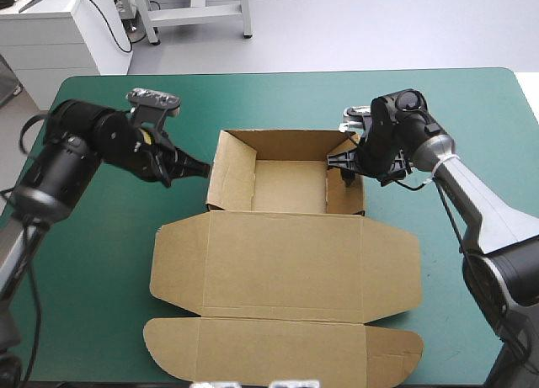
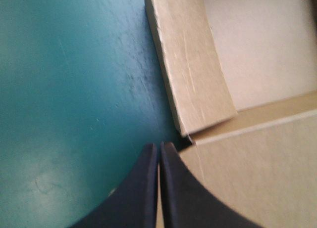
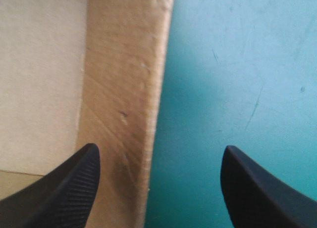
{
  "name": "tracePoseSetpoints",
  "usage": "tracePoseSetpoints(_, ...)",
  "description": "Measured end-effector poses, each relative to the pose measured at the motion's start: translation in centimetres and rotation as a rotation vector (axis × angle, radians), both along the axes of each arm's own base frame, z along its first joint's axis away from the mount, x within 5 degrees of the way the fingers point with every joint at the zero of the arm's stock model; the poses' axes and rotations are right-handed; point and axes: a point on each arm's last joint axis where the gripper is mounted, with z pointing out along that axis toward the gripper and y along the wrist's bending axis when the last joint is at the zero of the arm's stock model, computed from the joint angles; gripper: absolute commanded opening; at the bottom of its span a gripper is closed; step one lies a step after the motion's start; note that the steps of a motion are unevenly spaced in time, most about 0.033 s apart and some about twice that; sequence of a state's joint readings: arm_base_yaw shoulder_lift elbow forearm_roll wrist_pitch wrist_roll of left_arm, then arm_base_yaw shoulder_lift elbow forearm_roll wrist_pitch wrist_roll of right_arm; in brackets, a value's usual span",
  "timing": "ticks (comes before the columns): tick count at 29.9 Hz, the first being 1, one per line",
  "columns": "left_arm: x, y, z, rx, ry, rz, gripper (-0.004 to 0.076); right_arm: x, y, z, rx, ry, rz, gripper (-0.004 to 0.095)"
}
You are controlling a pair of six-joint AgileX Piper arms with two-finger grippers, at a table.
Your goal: Fold the box
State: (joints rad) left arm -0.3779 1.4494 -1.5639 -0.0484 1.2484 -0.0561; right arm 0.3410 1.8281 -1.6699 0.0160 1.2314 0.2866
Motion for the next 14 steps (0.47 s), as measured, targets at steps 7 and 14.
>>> tracePoseSetpoints(7,-8.3,2.8,0.9,-0.071,-0.066,-0.025,-0.0008,0.2,0.0,-1.4,0.005,-0.021,0.003,0.0642)
tracePoseSetpoints(14,-14.6,5.3,-0.4,-0.104,-0.156,-0.023,-0.0008,0.5,0.2,-1.3,0.017,-0.059,0.022,0.0642)
